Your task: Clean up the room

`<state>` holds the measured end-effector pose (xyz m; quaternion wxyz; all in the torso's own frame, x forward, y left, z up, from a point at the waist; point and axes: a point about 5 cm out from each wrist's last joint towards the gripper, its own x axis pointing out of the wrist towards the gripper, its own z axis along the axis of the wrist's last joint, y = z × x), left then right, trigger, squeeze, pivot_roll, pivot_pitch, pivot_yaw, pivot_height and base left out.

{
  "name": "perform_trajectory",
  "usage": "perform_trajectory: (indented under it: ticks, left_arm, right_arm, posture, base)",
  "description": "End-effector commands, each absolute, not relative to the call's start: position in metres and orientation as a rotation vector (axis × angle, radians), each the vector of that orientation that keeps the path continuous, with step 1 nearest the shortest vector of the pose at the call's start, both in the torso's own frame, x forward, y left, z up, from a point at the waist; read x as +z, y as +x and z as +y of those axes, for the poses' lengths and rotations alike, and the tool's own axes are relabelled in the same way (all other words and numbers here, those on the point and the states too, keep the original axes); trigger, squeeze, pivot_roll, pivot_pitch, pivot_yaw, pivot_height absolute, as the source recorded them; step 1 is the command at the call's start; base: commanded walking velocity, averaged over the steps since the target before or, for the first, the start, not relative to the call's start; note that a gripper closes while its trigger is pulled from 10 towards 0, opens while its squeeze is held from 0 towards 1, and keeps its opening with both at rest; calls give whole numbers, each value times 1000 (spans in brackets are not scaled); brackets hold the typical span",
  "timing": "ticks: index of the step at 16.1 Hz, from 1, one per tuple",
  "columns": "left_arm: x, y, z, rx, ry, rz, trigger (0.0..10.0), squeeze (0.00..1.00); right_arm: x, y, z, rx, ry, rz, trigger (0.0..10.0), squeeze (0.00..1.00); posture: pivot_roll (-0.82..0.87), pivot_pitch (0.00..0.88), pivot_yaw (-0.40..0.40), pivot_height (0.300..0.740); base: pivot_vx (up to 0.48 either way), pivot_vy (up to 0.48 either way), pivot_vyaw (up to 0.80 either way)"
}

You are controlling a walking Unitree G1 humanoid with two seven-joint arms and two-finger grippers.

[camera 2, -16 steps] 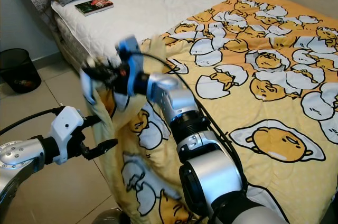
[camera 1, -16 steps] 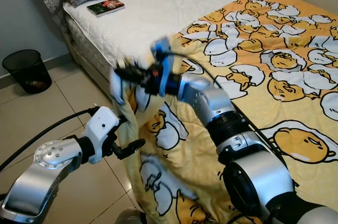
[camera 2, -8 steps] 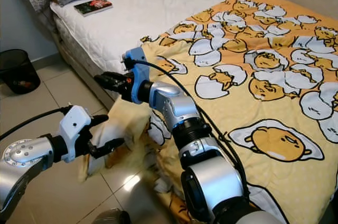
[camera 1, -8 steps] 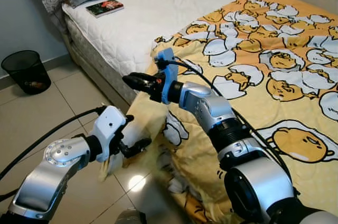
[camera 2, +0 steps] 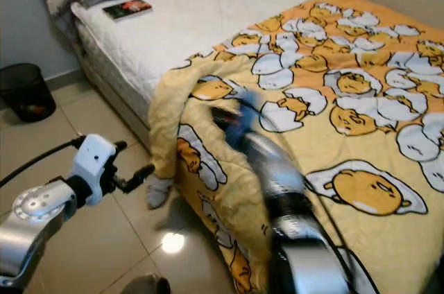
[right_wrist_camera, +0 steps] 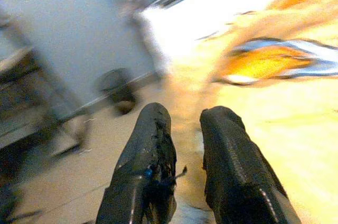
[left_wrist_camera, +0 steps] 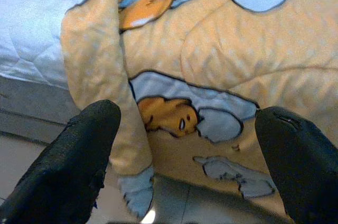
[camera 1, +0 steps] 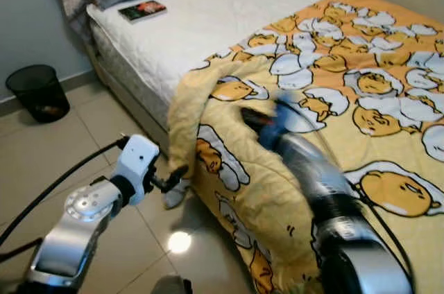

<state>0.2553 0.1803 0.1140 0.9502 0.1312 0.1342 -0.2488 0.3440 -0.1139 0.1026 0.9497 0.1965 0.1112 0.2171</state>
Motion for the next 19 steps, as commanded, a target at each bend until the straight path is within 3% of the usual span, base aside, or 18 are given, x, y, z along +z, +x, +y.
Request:
perform_trajectory:
  ticks: [1, 3, 4, 10, 15, 19]
  left_arm:
    - [117, 258, 180, -479, 267, 243, 10000, 408]
    - [115, 262, 175, -461, 241, 233, 10000, 404]
    - [113, 271, 169, -422, 213, 223, 10000, 408]
    - [109, 274, 179, -339, 218, 235, 10000, 412]
    - [104, 275, 185, -298, 221, 239, 10000, 416]
    - [105, 277, 188, -289, 222, 233, 10000, 416]
  right_arm:
    - [107, 343, -123, 384, 404, 188, 10000, 0]
    - [90, 326, -144, 283, 359, 203, 10000, 0]
    - [61, 290, -170, 103, 258, 260, 10000, 0]
    - [32, 239, -184, -111, 255, 343, 10000, 0]
    - [48, 240, -176, -138, 268, 278, 10000, 0]
    - [51, 243, -177, -153, 288, 272, 10000, 0]
  posture:
    - [35, 0, 9, 740]
    - [17, 0, 20, 740]
    - [4, 0, 27, 740]
    - [-1, 0, 29, 740]
    - [6, 0, 22, 740]
    - [4, 0, 29, 740]
  base:
    - [0, 0, 0]
    - [0, 0, 0]
    - [0, 304, 0]
    - [0, 354, 0]
    - [0, 319, -755]
    - [0, 306, -200]
